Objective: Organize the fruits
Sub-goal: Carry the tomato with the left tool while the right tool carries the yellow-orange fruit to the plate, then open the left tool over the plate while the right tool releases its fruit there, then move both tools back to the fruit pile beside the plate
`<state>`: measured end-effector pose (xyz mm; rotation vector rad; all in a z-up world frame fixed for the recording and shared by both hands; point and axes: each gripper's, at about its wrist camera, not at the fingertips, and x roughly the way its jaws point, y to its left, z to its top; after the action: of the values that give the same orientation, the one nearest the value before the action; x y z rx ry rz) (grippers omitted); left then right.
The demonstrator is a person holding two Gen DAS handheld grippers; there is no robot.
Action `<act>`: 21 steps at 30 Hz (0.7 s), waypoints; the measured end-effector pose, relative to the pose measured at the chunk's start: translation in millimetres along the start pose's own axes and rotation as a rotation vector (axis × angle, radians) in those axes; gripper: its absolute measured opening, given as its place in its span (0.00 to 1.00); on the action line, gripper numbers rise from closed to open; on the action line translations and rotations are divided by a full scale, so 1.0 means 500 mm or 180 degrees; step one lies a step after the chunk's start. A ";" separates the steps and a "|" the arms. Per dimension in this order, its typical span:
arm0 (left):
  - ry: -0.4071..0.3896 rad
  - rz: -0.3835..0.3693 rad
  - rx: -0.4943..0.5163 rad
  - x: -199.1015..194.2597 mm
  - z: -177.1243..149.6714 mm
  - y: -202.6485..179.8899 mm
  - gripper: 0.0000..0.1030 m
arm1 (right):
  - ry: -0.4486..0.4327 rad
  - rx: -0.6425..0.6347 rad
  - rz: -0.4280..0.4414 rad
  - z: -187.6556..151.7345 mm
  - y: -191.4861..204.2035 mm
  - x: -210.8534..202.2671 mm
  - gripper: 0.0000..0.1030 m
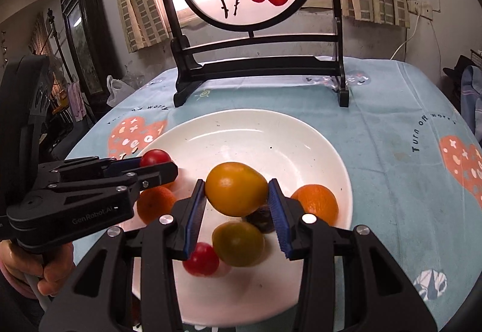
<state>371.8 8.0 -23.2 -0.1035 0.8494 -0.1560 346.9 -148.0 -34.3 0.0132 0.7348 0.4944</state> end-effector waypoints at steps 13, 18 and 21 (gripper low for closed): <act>-0.0259 0.0196 -0.0144 -0.143 -0.030 0.027 0.96 | -0.0200 -0.0007 0.0063 -0.031 0.010 -0.145 0.62; -0.0269 0.0320 -0.0117 -0.208 -0.129 0.032 0.97 | -0.0109 -0.0079 0.0052 -0.118 0.033 -0.206 0.62; -0.0231 0.0352 -0.0161 -0.220 -0.193 0.039 0.97 | 0.0002 -0.0091 0.0097 -0.169 0.044 -0.220 0.62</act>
<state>229.3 44.1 -8.3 -0.1085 0.7849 -0.0268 213.2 -190.1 -23.2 -0.0025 0.7290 0.5339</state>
